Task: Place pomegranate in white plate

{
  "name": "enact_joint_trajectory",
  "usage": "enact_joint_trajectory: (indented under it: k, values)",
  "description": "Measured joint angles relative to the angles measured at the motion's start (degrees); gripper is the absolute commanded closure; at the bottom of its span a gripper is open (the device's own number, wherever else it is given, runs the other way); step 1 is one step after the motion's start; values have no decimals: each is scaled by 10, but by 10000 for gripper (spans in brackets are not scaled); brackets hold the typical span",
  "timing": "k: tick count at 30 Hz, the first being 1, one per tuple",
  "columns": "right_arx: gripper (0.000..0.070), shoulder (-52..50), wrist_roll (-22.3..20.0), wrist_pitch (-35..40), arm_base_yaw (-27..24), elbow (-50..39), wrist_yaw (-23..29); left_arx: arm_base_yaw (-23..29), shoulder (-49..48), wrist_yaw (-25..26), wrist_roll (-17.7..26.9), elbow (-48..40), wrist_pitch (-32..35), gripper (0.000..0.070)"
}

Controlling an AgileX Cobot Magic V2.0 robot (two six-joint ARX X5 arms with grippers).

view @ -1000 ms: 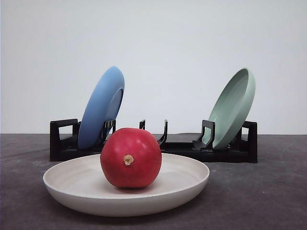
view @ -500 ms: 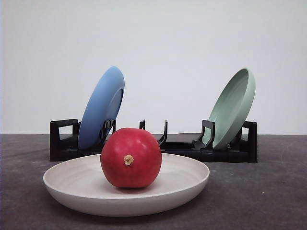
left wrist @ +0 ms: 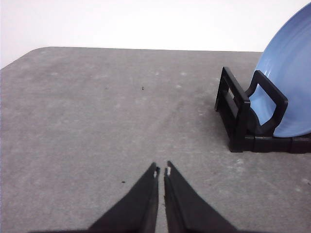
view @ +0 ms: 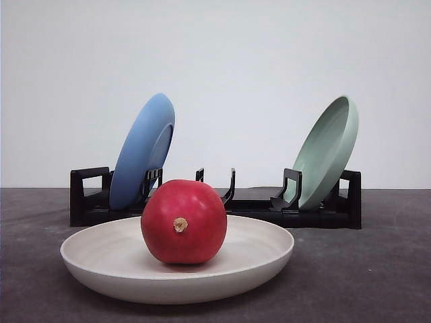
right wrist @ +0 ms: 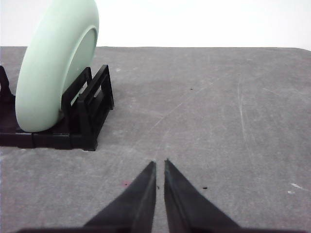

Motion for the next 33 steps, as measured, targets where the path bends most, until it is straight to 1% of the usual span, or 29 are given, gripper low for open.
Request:
enact_joint_trajectory:
  k: [33]
  values:
    - [674, 0, 0, 0, 0, 0, 0, 0, 0, 0, 0, 0, 0, 700]
